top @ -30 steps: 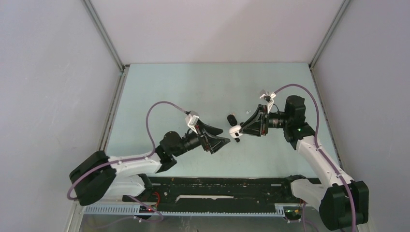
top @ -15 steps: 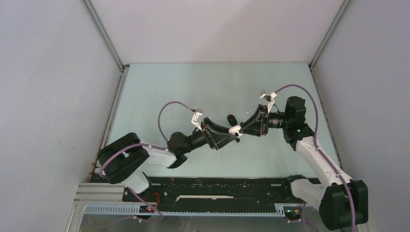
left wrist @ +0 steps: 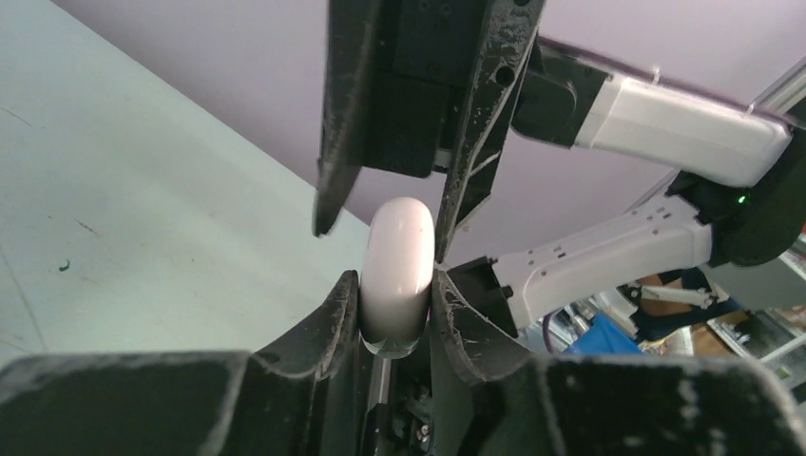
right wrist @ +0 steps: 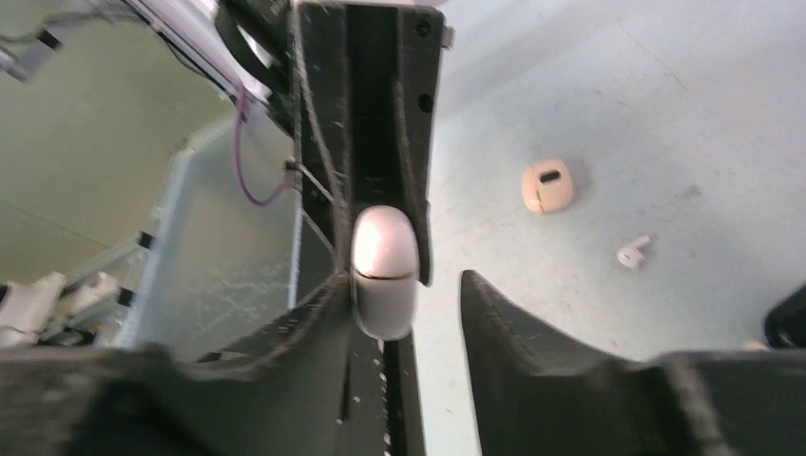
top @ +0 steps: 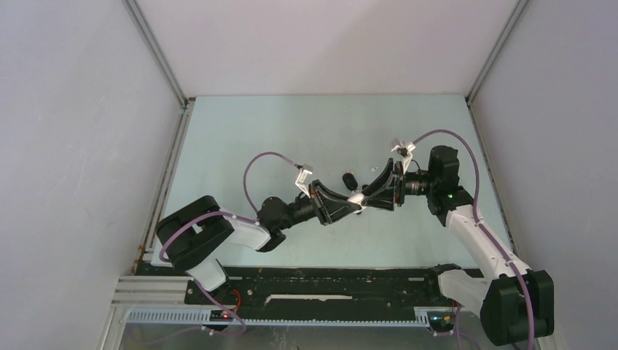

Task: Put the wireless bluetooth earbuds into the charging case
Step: Pass from the right arm to the left, then pass from the left arm to the right

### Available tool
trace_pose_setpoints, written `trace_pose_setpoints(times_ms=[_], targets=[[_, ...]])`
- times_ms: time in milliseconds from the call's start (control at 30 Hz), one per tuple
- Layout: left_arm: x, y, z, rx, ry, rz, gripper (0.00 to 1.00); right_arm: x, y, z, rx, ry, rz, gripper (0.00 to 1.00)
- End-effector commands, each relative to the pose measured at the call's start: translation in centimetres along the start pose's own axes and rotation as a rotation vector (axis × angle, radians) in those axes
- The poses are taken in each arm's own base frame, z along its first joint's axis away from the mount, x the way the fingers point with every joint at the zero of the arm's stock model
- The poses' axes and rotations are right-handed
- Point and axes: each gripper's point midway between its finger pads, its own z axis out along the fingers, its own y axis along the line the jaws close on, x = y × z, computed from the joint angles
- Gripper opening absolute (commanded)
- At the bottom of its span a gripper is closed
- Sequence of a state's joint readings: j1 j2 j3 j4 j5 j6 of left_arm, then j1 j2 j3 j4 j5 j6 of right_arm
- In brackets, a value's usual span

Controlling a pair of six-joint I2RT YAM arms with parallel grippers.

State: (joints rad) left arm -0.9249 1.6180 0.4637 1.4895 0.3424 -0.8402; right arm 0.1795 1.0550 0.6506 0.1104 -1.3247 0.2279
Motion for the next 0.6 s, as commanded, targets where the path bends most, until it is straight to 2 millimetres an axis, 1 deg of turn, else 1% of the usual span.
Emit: trace_pose_setpoints(times_ms=[0,67,100,133,200,233,300,433,567], targets=[[1.3,-1.2,-1.0,0.051,0.061,0.122,0.12,0.3,-0.8,-1.0,0.048,0.035,-0.104,0.54],[2.7,-0.5,-1.7,-0.003,0.129,0.202,0.11,0.7,-1.1,-1.5,0.072,0.079,-0.166,0.55],[3.5,-0.1,-2.0,-0.036,0.176,0.247,0.11,1.0,-1.2,-1.7,0.071,0.104,-0.235,0.56],[4.1,0.1,-2.2,-0.06,0.222,0.306,0.11,1.4,-1.0,-1.9,0.068,0.13,-0.254,0.55],[5.3,0.8,-2.7,-0.121,0.348,0.416,0.12,2.2,-0.6,-2.0,0.053,0.173,-0.265,0.52],[5.9,1.3,-3.4,-0.161,0.422,0.456,0.12,2.5,-0.4,-1.9,0.038,0.192,-0.282,0.5],[6.1,1.7,-4.2,-0.192,0.505,0.532,0.12,3.2,0.4,-1.8,0.005,0.242,-0.327,0.46],[5.5,1.8,-5.5,-0.219,0.557,0.608,0.12,5.2,0.9,-1.2,-0.014,0.351,-0.396,0.4],[5.5,1.6,-5.9,-0.209,0.567,0.639,0.13,5.4,0.8,-0.8,-0.014,0.358,-0.39,0.41]])
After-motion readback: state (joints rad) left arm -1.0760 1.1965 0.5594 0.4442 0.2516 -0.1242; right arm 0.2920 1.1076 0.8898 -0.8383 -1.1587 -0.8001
